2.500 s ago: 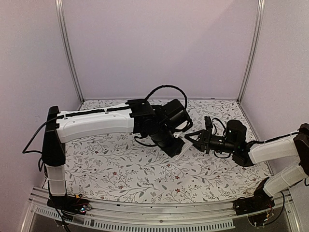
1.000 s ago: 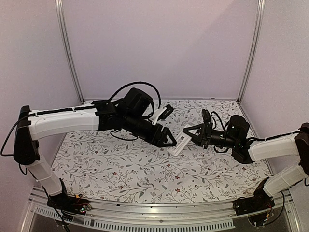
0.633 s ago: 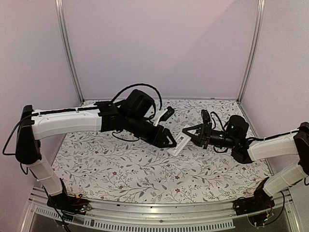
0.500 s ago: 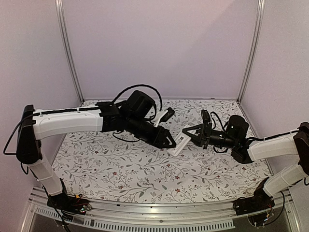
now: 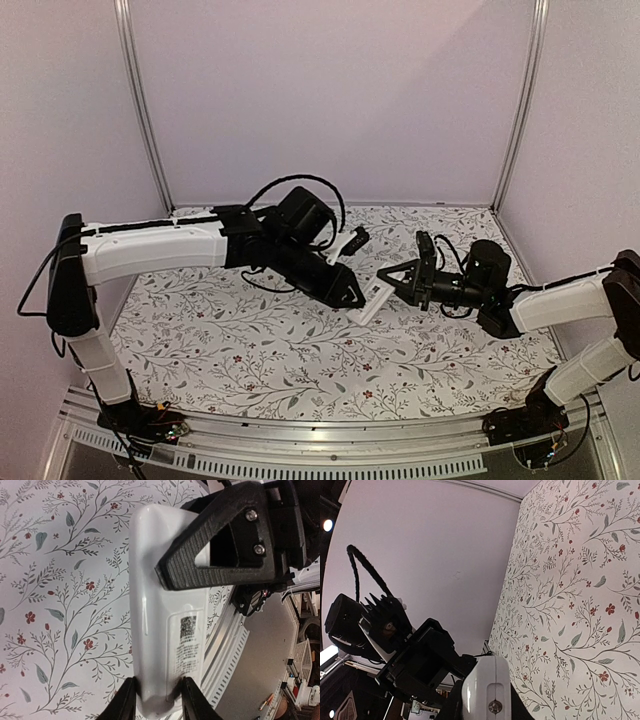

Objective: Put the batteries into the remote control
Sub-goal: Press the battery cover on the remote control.

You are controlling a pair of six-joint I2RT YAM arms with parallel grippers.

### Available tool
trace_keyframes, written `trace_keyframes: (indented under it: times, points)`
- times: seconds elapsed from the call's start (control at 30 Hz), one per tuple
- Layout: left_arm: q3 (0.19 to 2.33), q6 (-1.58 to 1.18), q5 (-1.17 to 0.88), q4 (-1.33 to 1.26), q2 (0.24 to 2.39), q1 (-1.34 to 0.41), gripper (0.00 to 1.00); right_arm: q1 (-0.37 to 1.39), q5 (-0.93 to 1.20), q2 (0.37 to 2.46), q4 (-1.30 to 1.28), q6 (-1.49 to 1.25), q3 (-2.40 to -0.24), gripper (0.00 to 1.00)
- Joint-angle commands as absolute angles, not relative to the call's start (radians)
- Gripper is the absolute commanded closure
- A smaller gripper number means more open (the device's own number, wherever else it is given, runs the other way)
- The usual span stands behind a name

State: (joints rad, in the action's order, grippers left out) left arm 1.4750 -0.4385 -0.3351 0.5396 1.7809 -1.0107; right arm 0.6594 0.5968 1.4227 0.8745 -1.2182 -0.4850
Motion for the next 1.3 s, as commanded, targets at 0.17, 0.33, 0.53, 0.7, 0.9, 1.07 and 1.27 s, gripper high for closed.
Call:
trace_keyframes:
  times: [0.17,0.33,0.53,0.7,0.9,1.07,1.27]
  points:
    - [1.454,-0.373,-0.259,0.644,1.831,-1.047,0.68,0.663,0.626,1.395,1.012,-1.268,-0.516,1.00]
    - [1.434,-0.347,-0.245,0.665,1.824,-1.064,0.69,0.654,0.627,1.383,1.000,-1.267,-0.514,1.00]
    - [1.433,-0.321,-0.224,0.693,1.824,-1.084,0.69,0.652,0.627,1.381,0.994,-1.262,-0.515,1.00]
    - [1.428,-0.292,-0.211,0.708,1.812,-1.098,0.67,0.647,0.626,1.379,0.988,-1.262,-0.515,1.00]
    - [1.445,-0.252,-0.166,0.745,1.820,-1.119,0.65,0.646,0.629,1.379,0.986,-1.263,-0.516,1.00]
    - [1.456,-0.234,-0.125,0.777,1.817,-1.123,0.60,0.640,0.639,1.373,0.964,-1.261,-0.519,1.00]
    - [1.433,-0.277,-0.114,0.695,1.715,-1.066,0.45,0.640,0.630,1.341,0.780,-1.166,-0.527,1.00]
